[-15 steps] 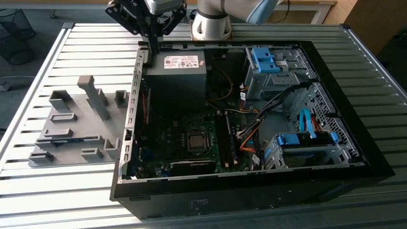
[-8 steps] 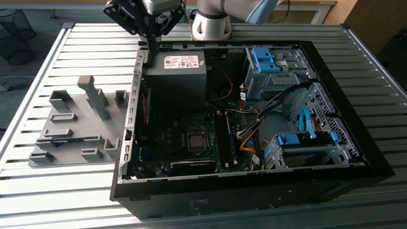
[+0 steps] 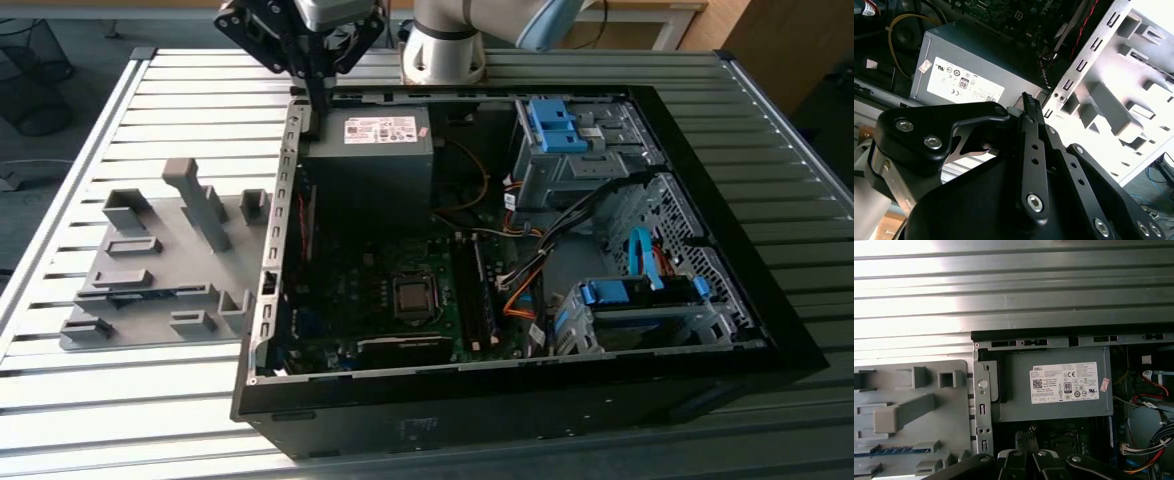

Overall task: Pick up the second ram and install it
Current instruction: 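Reach for the second ram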

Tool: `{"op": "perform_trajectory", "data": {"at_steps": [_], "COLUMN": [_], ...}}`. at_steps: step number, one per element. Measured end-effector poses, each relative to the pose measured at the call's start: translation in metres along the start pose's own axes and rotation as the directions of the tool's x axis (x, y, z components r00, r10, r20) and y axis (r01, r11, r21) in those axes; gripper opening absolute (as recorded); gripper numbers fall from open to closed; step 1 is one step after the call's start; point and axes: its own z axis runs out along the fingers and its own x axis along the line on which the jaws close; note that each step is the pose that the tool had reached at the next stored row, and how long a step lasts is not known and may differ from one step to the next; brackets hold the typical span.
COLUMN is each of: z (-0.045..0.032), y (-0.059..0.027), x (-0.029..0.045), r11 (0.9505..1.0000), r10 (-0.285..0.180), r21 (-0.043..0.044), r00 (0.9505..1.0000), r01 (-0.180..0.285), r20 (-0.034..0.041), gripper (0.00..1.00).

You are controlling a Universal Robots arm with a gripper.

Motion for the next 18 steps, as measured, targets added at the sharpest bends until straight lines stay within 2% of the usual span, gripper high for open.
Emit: {"op": "perform_trajectory", "data": {"at_steps": [18], "z": [0.0001], "y": [-0.0003], "x": [0.0042], "r11": [1.0], "r10": [0.0], "r21": [0.0], "r00": [1.0], "r01": [0.0], "r20": [0.0], "gripper": [0.1]}}
